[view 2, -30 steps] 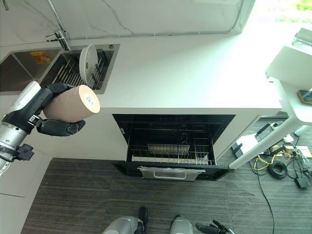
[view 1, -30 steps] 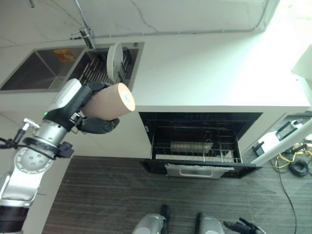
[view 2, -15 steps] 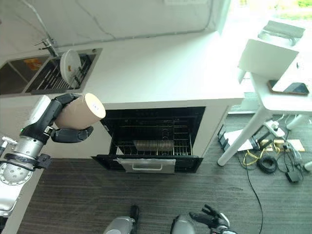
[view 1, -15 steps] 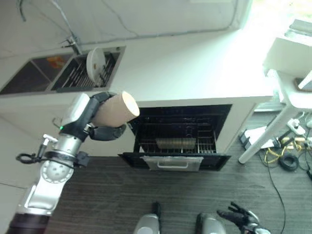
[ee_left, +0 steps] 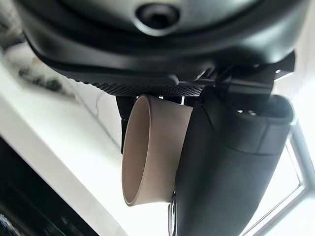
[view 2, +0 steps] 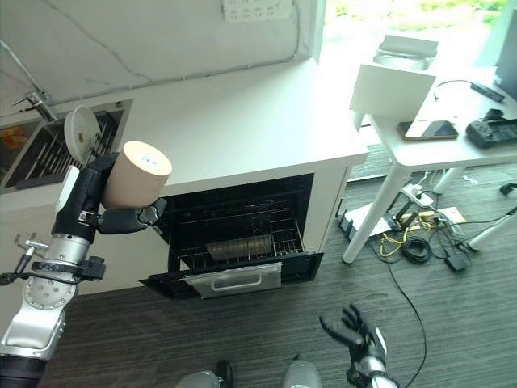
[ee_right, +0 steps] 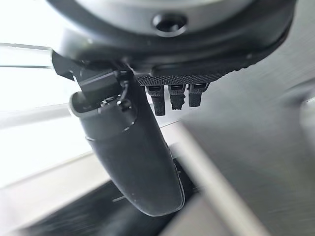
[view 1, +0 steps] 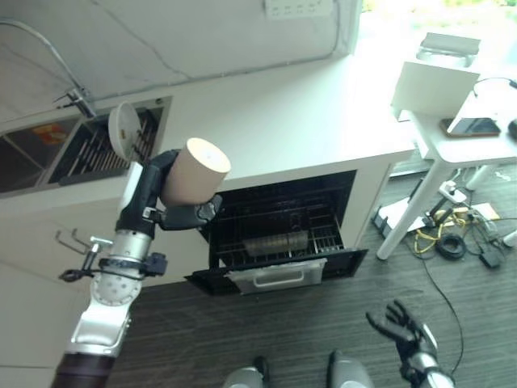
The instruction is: Place the dishes in the dishwasher.
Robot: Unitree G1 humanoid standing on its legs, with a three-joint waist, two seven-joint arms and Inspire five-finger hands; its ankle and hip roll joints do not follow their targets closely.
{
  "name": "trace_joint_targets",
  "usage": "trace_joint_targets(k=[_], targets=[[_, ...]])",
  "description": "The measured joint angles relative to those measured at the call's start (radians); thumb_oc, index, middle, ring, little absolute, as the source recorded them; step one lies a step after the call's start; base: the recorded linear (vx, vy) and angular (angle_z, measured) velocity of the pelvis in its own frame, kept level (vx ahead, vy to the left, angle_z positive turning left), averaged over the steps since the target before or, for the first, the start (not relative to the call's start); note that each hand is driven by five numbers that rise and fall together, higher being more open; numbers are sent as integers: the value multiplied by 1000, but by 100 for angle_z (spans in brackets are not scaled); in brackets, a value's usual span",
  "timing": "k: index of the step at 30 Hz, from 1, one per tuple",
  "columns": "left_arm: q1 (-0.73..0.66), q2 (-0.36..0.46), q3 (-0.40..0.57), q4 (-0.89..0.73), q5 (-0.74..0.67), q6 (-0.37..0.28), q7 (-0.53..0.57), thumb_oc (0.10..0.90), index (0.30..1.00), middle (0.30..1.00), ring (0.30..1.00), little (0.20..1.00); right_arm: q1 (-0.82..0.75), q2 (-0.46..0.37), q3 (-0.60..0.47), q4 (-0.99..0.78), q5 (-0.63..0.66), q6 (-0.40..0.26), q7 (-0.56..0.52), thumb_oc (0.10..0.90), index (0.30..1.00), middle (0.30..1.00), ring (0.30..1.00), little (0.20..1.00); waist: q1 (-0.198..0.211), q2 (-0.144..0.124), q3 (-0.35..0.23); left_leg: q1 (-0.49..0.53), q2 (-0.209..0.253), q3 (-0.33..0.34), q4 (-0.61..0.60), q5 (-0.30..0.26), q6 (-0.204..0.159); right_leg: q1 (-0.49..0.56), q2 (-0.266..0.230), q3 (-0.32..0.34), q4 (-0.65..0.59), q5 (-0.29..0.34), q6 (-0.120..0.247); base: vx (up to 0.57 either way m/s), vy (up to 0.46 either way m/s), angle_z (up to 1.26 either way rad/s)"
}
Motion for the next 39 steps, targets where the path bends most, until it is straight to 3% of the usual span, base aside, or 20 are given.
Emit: trace_joint_targets(k=[3, 6, 7, 8, 14, 16, 18, 20, 22, 28, 34, 39], targets=[[1, -87, -7, 66, -53, -32, 45, 400, 300, 300, 300, 300, -10, 1, -8, -205, -2, -139, -51, 800, 900, 900, 900, 900, -22, -10, -15, 1, 6, 15, 0, -1, 2, 0, 8, 9, -16, 10, 4, -5, -5, -14], [14, -144, -12, 91, -52, -61, 90, 400, 300, 300, 300, 300, -13, 4, -37, -378, -37, -198, -130, 800, 900, 900, 900, 900, -35, -31, -27, 4, 12, 28, 1, -4, 2, -1, 20, 22, -31, 26, -4, -23, -6, -17], [23, -173, -23, 93, -51, -83, 129, 400, 300, 300, 300, 300, -15, 4, -39, -467, -89, -298, -171, 800, 900, 900, 900, 900, -38, -35, -28, 3, 15, 39, 0, -4, 2, -2, 24, 29, -43, 38, -4, -17, -3, -23], [26, -173, -31, 93, -51, -89, 140, 400, 300, 300, 300, 300, -20, 4, -39, -488, -109, -327, -182, 800, 900, 900, 900, 900, -43, -36, -29, 4, 15, 41, 0, -4, 2, -2, 24, 31, -47, 41, -3, -6, 1, -17], [27, -244, -51, 92, -49, -105, 241, 400, 300, 300, 300, 300, -68, -35, -8, -676, -183, -388, -238, 800, 900, 900, 900, 900, -55, -37, -30, 18, 15, 68, 1, -8, 7, -1, 24, 57, -52, 41, -1, 4, -15, -13], [27, -245, -82, 92, -40, -104, 283, 400, 300, 300, 300, 300, -90, -76, 59, -675, -316, -388, -278, 800, 900, 900, 900, 900, -42, -36, -31, 17, 15, 67, 1, -8, 7, -1, 24, 55, -52, 42, -1, 12, -57, 1], [25, -245, -115, 93, 2, -103, 328, 400, 300, 300, 300, 300, -119, -119, 157, -676, -351, -389, -285, 800, 900, 900, 900, 900, -27, -34, -32, 15, 16, 65, 1, -9, 7, 1, 22, 51, -50, 42, -1, 7, -61, 6], [23, -245, -146, 93, 62, -104, 365, 400, 300, 300, 300, 300, -151, -122, 226, -676, -333, -378, -211, 800, 900, 900, 900, 900, -14, -32, -33, 11, 16, 53, 1, -8, 6, 2, 21, 44, -50, 44, -6, -17, -53, 18], [10, -248, -185, 93, 185, -111, 447, 400, 300, 300, 300, 300, -192, -119, 310, -678, -227, -319, -81, 800, 900, 900, 900, 900, 26, -31, -34, -3, 15, 30, 1, -2, 5, 7, 18, 21, -49, 46, -6, -21, -57, 28], [-18, -246, -193, 96, 385, -145, 686, 400, 300, 300, 300, 300, -250, -114, 408, -678, -69, -185, 5, 800, 900, 900, 900, 900, 52, -31, -34, -3, 13, 8, 0, -1, 4, 21, 13, -3, -50, 38, -5, -7, -27, 13], [-108, -246, -227, 125, 674, -173, 913, 400, 300, 300, 300, 300, -335, -70, 489, -676, 3, -92, -69, 800, 900, 900, 900, 900, 62, -32, -34, -3, 12, -11, 2, -1, 3, 34, 10, -25, -48, 32, -6, 0, -10, 10], [-180, -267, -279, 151, 745, -196, 980, 400, 300, 300, 300, 300, -403, -25, 533, -675, 46, -43, -160, 800, 900, 900, 900, 900, 78, -32, -34, -4, 12, -18, 6, 0, 2, 36, 8, -30, -36, 27, -8, 19, -11, 5]])
